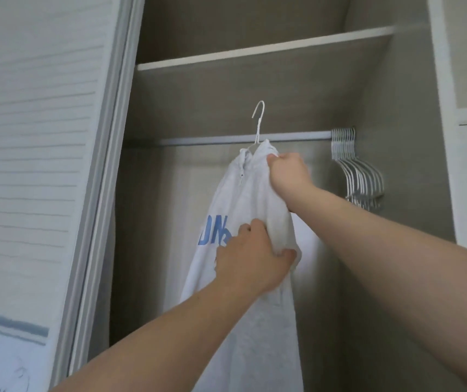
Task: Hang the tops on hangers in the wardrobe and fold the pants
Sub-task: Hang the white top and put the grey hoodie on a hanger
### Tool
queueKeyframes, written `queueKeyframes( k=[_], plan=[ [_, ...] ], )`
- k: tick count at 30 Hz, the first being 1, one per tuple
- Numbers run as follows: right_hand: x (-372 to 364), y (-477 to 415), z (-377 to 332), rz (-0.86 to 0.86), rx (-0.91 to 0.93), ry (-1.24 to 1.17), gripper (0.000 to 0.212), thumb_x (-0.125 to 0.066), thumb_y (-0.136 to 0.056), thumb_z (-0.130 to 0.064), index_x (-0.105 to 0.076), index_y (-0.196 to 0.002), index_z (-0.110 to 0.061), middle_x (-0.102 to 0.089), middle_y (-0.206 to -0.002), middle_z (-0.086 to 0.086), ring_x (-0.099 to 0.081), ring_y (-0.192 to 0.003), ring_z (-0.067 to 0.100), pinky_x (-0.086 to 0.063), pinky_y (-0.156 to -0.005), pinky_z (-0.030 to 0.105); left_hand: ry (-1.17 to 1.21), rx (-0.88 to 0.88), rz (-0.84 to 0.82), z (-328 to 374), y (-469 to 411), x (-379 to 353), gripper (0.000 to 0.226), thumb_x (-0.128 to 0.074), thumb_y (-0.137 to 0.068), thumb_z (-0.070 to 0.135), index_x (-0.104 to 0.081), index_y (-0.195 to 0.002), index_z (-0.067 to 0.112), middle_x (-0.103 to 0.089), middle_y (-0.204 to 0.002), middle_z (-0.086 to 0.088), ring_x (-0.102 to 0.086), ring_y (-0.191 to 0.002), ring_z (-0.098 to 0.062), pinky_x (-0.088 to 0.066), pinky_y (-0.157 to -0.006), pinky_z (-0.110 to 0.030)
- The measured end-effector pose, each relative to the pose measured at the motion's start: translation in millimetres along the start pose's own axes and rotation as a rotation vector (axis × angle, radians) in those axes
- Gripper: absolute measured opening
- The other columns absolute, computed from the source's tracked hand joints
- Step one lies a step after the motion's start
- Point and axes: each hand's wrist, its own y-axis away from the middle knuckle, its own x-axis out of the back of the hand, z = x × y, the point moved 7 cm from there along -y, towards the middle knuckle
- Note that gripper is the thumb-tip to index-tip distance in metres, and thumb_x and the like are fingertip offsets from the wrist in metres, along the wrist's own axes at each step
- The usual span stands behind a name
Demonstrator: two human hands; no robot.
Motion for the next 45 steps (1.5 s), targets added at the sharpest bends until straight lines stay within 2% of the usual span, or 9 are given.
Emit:
queueKeyframes(
  k=[5, 9, 14, 20, 30, 33, 36, 41, 45],
  plan=[
    [-17, -84, 0, 0.059, -0.001, -0.044, 0.018, -0.049, -0.100, -0.027, -0.051, -0.100, -0.010, -0.052, -0.098, 0.011, -0.050, -0.088, 0.025, -0.042, -0.077, 0.030, -0.033, -0.042, 0.078, -12, -82, 1, 0.019, -0.048, -0.087, 0.012, -0.030, -0.093, 0.018, -0.041, -0.084, 0.003, -0.059, -0.097, -0.032, -0.035, -0.066, -0.034],
    [-21, -135, 14, 0.130, -0.043, -0.057, 0.031, -0.051, -0.100, -0.023, -0.056, -0.121, -0.001, -0.060, -0.124, 0.021, -0.059, -0.114, 0.037, -0.048, -0.100, 0.040, -0.113, -0.041, 0.039, -24, -124, -2, 0.024, -0.045, -0.087, 0.005, -0.031, -0.100, 0.019, -0.052, -0.135, -0.016, -0.051, -0.128, -0.037, -0.042, -0.081, -0.036],
    [-34, -170, 43, 0.125, -0.137, -0.065, 0.040, -0.051, -0.102, -0.023, -0.052, -0.134, 0.002, -0.056, -0.137, 0.021, -0.056, -0.124, 0.037, -0.045, -0.100, 0.038, -0.143, -0.096, 0.035, -35, -151, -14, 0.023, -0.049, -0.085, 0.009, -0.035, -0.099, 0.020, -0.055, -0.102, -0.009, -0.054, -0.084, -0.031, -0.039, -0.070, -0.035],
    [-49, -184, 89, 0.034, -0.185, 0.055, 0.038, -0.042, -0.103, -0.016, -0.054, -0.133, 0.005, -0.058, -0.123, 0.020, -0.055, -0.125, 0.037, -0.040, -0.084, 0.034, -0.147, -0.120, 0.023, -47, -159, -29, 0.019, -0.046, -0.088, 0.004, -0.038, -0.098, 0.018, -0.041, -0.082, 0.002, -0.044, -0.065, -0.016, -0.035, -0.057, -0.028],
    [-67, -162, 112, 0.026, -0.242, 0.013, 0.039, -0.063, -0.096, -0.023, -0.059, -0.121, 0.007, -0.065, -0.121, 0.023, -0.065, -0.109, 0.038, -0.049, -0.080, 0.035, -0.164, -0.097, -0.104, -71, -135, -36, 0.019, -0.048, -0.090, 0.007, -0.044, -0.106, 0.017, -0.048, -0.095, -0.003, -0.050, -0.076, -0.021, -0.038, -0.063, -0.030],
    [-71, -140, 101, -0.069, -0.258, 0.061, 0.036, -0.072, -0.084, -0.020, -0.063, -0.112, 0.000, -0.068, -0.106, 0.023, -0.070, -0.077, 0.036, -0.056, -0.050, 0.037, -0.180, -0.093, -0.135, -78, -120, -35, 0.020, -0.048, -0.090, 0.006, -0.036, -0.098, 0.019, -0.037, -0.082, 0.003, -0.043, -0.066, -0.015, -0.032, -0.053, -0.027],
    [-74, -111, 77, -0.173, -0.177, 0.350, 0.034, -0.069, -0.080, -0.022, -0.056, -0.103, 0.000, -0.067, -0.087, 0.023, -0.064, -0.043, 0.032, -0.049, -0.036, 0.031, -0.194, -0.056, -0.175, -91, -103, -29, 0.021, -0.047, -0.089, 0.005, -0.033, -0.098, 0.019, -0.039, -0.083, 0.001, -0.047, -0.073, -0.022, -0.039, -0.065, -0.032],
    [-83, -64, 58, -0.344, -0.222, 0.627, 0.024, -0.061, -0.088, -0.019, -0.051, -0.097, 0.000, -0.067, -0.080, 0.025, -0.068, -0.049, 0.036, -0.057, -0.043, 0.045, -0.207, 0.001, -0.226, -101, -76, -10, 0.022, -0.047, -0.085, 0.004, -0.033, -0.098, 0.016, -0.055, -0.108, -0.017, -0.060, -0.098, -0.038, -0.041, -0.071, -0.035],
    [-87, -54, 58, -0.357, -0.197, 0.603, 0.017, -0.050, -0.095, -0.007, -0.056, -0.095, 0.009, -0.071, -0.076, 0.023, -0.070, -0.056, 0.035, -0.064, -0.063, 0.045, -0.210, 0.001, -0.235, -109, -59, 1, 0.021, -0.045, -0.085, 0.003, -0.036, -0.098, 0.015, -0.049, -0.096, -0.011, -0.054, -0.082, -0.032, -0.041, -0.069, -0.034]
  ],
)
